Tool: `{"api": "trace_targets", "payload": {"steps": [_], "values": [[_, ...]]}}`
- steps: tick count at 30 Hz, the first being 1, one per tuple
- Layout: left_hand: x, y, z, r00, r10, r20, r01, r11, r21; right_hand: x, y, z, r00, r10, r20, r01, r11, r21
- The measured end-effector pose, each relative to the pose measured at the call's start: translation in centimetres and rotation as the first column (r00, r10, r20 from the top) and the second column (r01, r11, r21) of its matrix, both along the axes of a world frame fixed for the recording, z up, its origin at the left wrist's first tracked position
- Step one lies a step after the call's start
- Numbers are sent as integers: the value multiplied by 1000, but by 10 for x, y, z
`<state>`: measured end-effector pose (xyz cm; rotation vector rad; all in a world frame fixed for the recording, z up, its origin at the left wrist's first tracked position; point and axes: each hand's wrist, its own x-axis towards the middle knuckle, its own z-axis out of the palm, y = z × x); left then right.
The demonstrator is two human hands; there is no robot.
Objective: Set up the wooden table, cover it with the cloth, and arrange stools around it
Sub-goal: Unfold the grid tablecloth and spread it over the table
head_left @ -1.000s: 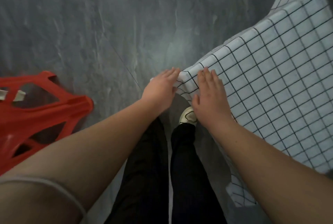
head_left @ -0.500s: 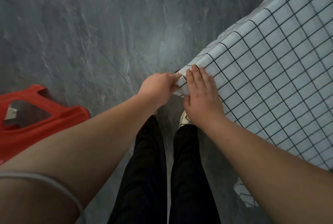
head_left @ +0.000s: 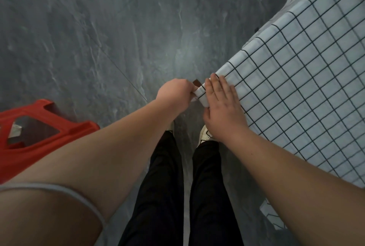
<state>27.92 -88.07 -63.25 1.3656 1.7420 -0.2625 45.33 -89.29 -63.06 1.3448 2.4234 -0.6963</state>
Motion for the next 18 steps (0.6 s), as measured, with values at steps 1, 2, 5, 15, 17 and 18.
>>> {"api": "trace_targets", "payload": {"steps": [1, 2, 5, 15, 17, 18], "values": [[0, 0, -1, 1000, 3, -8, -3, 1000, -1, 0, 0, 0, 1000, -2, -1, 2, 1000, 1], [1, 0, -1, 1000, 3, -16, -3, 1000, -1, 0, 0, 0, 1000, -5, 0, 5, 1000, 0], [4, 1, -3, 998, -14, -56, 13, 1000, -14, -1, 1, 2, 1000, -8, 8, 8, 1000, -9], [-1, 8, 12, 992, -117, -43, 115, 993, -33, -8, 13, 31, 995, -88, -53, 80, 988, -134], [-2, 14, 22, 991, -128, -46, 127, 992, -24, -9, 17, 39, 991, -113, -68, 104, 987, -124], [-2, 19, 28, 990, -131, -47, 130, 991, -18, -9, 19, 43, 989, -127, -69, 119, 986, -113]]}}
